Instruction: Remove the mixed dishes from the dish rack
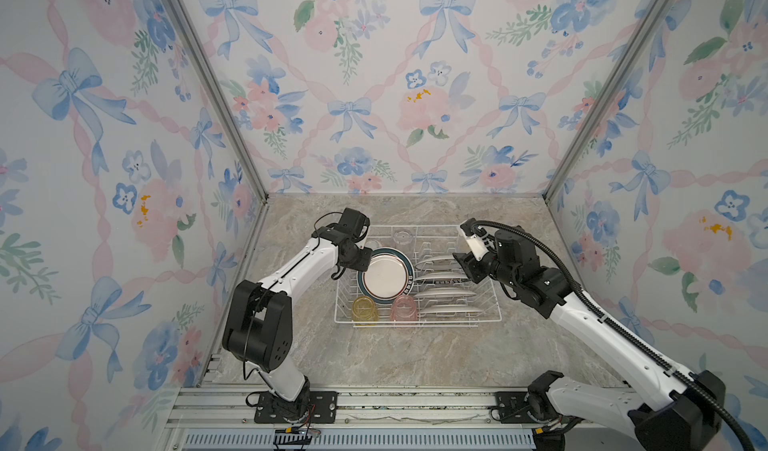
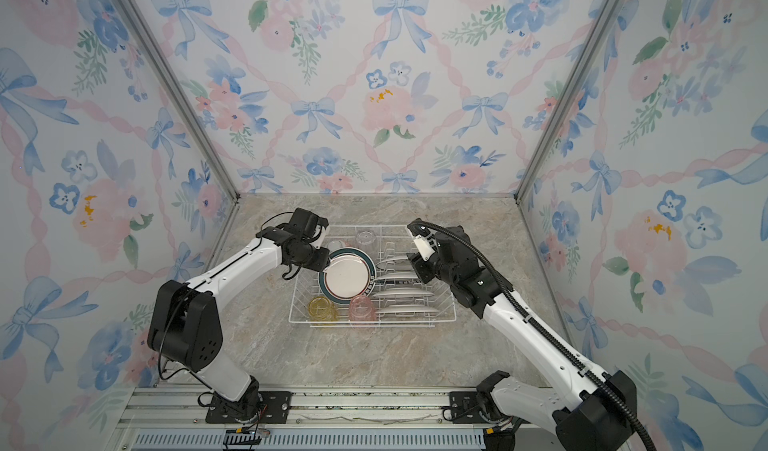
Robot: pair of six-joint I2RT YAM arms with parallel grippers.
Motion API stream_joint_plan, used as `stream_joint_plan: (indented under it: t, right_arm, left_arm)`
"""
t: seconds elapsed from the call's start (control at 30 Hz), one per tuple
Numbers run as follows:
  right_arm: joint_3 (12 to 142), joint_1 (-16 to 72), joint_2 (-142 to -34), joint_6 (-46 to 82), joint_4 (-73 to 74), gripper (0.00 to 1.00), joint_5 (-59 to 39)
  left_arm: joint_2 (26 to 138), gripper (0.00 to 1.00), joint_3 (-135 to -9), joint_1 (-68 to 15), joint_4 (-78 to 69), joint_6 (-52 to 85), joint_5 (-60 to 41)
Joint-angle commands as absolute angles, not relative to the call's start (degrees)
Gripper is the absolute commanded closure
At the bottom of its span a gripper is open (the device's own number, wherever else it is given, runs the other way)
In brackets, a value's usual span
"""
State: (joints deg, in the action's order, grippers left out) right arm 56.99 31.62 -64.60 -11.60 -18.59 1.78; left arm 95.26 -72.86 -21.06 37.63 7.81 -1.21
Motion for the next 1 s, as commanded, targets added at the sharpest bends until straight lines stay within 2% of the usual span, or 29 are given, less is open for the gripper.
stream_joint_plan:
  t: [0.0,0.37,0.57,0.7,0.8,0.97]
  right_arm:
    - [55.62,32.00,-63.21,-11.19,-17.51,0.45,1.45]
    - [54.62,31.90,-62.52,-10.89,-16.80,0.45,2.09]
    - [54.71,31.90,-63.10,-10.60,-16.53,0.45,2.20]
    - [55.15,31.90,-63.64,-10.34,-16.71,0.45,2.30]
    - [55.44,31.88,-63.93,-10.20,-16.79,0.45,2.29]
    - [55.72,31.91,-64.08,-10.13,-16.80,0.45,2.39]
  left_arm:
    - [97.99,0.63,-72.29,-20.06,38.85,8.29,-4.42]
    - [102.47,0.66,-74.27,-18.58,38.07,6.77,-9.03]
    - [102.48,0.82,-73.50,-16.93,36.42,5.72,-14.13]
    - [102.48,0.89,-73.10,-16.15,36.04,5.49,-14.94]
    - [102.39,0.99,-73.20,-16.05,35.95,5.19,-15.20]
    - [101.37,1.00,-73.83,-16.02,35.52,5.11,-15.09]
